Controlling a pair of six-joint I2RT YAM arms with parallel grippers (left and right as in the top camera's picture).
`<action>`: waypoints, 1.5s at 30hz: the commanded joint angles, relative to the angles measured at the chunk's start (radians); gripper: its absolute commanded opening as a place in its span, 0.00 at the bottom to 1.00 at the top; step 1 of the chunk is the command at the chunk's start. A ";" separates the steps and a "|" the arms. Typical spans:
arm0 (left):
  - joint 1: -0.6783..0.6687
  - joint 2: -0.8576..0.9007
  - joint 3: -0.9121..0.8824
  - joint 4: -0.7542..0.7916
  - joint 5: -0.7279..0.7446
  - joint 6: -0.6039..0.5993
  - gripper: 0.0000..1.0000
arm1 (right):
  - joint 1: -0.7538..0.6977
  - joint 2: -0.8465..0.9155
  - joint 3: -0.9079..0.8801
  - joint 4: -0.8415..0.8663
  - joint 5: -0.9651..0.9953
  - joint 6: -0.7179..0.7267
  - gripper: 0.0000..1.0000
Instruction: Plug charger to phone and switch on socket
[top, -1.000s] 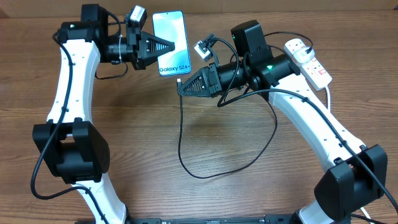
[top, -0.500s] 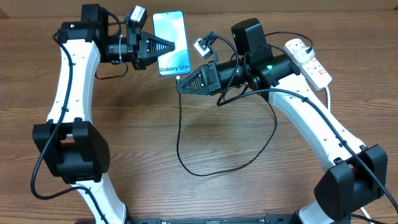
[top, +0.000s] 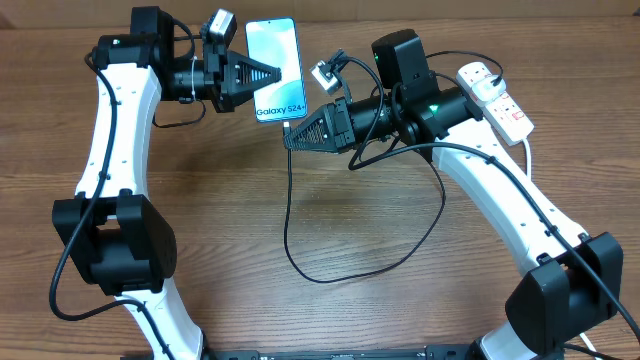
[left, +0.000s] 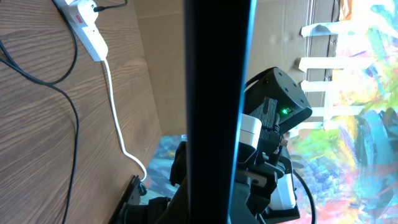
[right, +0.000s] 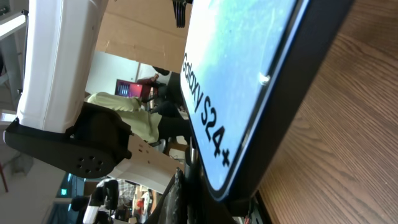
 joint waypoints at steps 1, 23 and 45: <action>-0.007 -0.006 0.009 -0.009 0.063 -0.007 0.04 | 0.005 0.005 0.011 0.007 -0.006 0.005 0.04; -0.008 -0.006 0.009 -0.010 0.063 -0.007 0.04 | 0.025 0.005 0.011 0.028 0.021 0.023 0.04; -0.008 -0.006 0.009 -0.010 0.063 -0.003 0.04 | 0.002 0.005 0.011 0.039 0.035 0.036 0.04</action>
